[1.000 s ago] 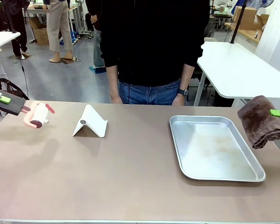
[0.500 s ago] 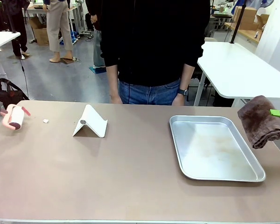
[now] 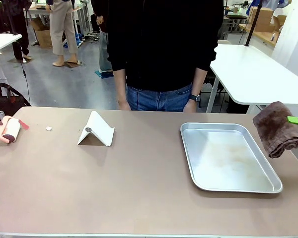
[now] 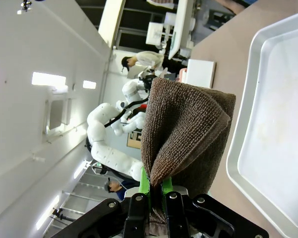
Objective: Clean the surface of the table.
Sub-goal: Clean the area not pointed to by the person.
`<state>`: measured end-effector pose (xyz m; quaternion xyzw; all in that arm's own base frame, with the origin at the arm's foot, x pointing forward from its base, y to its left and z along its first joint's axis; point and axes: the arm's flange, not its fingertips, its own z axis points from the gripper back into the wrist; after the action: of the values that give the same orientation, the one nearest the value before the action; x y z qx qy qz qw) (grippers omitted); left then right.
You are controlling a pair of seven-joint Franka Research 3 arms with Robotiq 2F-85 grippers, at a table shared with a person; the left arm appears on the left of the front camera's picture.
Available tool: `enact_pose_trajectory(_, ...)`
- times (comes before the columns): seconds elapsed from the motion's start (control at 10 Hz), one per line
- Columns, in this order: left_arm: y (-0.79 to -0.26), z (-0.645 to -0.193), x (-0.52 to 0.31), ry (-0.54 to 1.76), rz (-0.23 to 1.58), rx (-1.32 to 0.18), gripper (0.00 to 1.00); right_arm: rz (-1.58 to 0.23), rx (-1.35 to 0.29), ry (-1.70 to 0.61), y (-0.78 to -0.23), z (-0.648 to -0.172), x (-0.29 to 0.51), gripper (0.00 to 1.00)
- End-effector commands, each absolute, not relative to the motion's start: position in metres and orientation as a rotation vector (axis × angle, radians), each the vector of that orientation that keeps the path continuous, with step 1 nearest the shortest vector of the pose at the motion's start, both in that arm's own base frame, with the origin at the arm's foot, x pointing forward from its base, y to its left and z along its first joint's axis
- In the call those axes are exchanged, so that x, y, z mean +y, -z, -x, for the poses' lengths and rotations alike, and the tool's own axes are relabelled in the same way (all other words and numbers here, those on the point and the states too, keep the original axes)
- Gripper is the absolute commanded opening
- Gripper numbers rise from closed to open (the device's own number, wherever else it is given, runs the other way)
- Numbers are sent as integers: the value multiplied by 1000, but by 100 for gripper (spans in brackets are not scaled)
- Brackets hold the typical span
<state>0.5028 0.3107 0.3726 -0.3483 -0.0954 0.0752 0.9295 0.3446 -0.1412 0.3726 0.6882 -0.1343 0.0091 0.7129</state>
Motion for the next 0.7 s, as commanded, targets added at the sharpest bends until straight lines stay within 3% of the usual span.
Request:
enact_pose_trajectory(0.0, -368, -517, 306, -148, 704, -164, 22, -1529, -299, -28, -376, -345, -141, 11)
enact_pose_trajectory(0.6, -355, -539, 264, -68, 763, -163, 22, -1529, -299, -28, -376, -345, -141, 11)
